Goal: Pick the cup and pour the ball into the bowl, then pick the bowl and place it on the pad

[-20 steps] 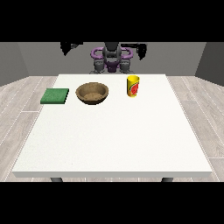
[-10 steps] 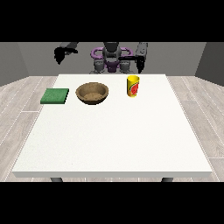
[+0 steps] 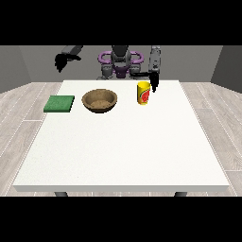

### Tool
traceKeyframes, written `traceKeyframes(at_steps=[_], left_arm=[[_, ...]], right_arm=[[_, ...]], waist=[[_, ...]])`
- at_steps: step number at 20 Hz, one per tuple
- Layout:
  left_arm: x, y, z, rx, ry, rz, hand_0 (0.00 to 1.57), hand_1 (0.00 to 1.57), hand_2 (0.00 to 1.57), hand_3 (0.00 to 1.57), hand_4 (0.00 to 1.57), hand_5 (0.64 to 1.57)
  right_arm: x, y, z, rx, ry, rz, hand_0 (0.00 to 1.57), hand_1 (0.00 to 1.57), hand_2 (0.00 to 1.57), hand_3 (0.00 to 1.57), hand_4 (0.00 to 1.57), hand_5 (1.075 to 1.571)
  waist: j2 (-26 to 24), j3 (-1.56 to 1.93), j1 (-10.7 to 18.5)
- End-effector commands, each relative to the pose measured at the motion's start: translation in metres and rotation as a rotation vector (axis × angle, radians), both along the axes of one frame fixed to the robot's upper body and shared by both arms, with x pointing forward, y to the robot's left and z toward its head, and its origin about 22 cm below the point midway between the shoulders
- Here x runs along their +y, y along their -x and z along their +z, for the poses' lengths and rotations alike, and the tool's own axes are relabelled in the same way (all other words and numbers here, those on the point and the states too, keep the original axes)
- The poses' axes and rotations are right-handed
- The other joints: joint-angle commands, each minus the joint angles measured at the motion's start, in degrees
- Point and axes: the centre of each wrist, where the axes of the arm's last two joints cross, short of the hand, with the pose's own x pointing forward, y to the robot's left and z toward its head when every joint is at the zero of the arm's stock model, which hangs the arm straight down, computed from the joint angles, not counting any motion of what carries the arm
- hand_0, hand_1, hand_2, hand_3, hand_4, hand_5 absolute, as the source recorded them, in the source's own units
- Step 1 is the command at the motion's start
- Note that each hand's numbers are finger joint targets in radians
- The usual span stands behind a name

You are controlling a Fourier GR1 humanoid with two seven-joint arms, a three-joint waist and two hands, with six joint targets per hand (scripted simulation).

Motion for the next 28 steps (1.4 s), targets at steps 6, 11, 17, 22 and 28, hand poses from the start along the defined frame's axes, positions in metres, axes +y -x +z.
traceKeyframes(at_steps=[6,11,17,22,28], left_arm=[[-0.004,-0.012,-0.030,0.017,-0.066,0.136,0.76,0.76,0.00,0.00,0.00,1.453],[-0.016,-0.001,-0.047,-0.024,-0.222,0.151,1.31,1.31,1.57,1.57,1.17,1.556],[-0.014,-0.031,-0.026,-0.025,-0.344,0.193,1.30,1.30,1.57,1.57,1.23,1.548],[-0.032,-0.053,-0.003,0.068,-0.622,0.211,1.32,1.32,1.57,1.57,1.23,1.552],[0.001,-0.070,0.004,0.058,-1.107,0.233,1.27,1.27,1.57,1.54,1.17,1.564]], right_arm=[[-0.023,0.003,0.002,-0.046,0.008,0.059,0.00,0.00,0.00,0.00,0.27,1.567],[-0.060,-0.003,0.010,-0.084,-0.003,0.005,0.00,0.00,0.00,0.00,0.22,1.569],[-0.089,-0.006,0.028,-0.041,0.003,0.039,0.00,0.00,0.00,0.00,0.36,1.570],[-0.084,-0.019,0.035,0.113,0.026,0.010,0.00,0.00,0.00,0.00,0.49,1.571],[-0.067,-0.034,0.035,0.139,0.033,-0.012,0.00,0.00,0.00,0.00,0.60,1.567]], waist=[[3.41,0.00,-4.32],[5.63,0.02,-3.67],[3.06,0.03,-4.14],[-6.82,0.17,-3.05],[-8.52,0.39,-1.98]])
